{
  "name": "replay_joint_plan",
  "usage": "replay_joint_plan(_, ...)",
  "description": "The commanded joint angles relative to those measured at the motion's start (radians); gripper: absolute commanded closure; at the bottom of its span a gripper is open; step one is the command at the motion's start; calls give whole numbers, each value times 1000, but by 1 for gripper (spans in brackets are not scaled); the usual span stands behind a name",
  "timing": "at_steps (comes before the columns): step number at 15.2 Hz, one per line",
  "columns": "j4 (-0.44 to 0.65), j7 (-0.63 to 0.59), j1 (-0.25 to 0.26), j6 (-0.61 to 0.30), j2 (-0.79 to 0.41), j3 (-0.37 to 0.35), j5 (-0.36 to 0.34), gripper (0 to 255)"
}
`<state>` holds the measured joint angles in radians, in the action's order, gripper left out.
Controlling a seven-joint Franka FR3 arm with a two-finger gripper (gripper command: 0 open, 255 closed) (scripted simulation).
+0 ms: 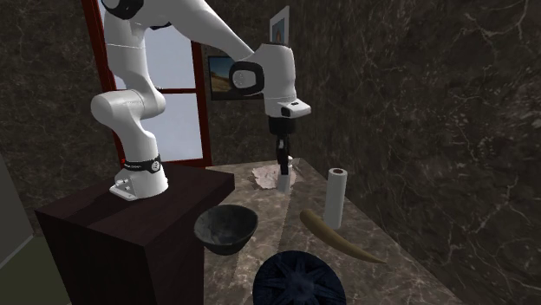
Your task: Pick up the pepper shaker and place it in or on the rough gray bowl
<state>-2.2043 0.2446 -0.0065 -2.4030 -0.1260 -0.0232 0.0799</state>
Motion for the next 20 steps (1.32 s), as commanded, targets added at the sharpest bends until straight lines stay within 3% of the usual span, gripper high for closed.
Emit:
replay_joint_plan(1,-71,38,-19,-9,60,13,8,255)
replay_joint_plan(13,-411,267,-140,11,406,144,-18,255)
replay_joint_plan(20,-446,289,-131,-102,327,150,4,255)
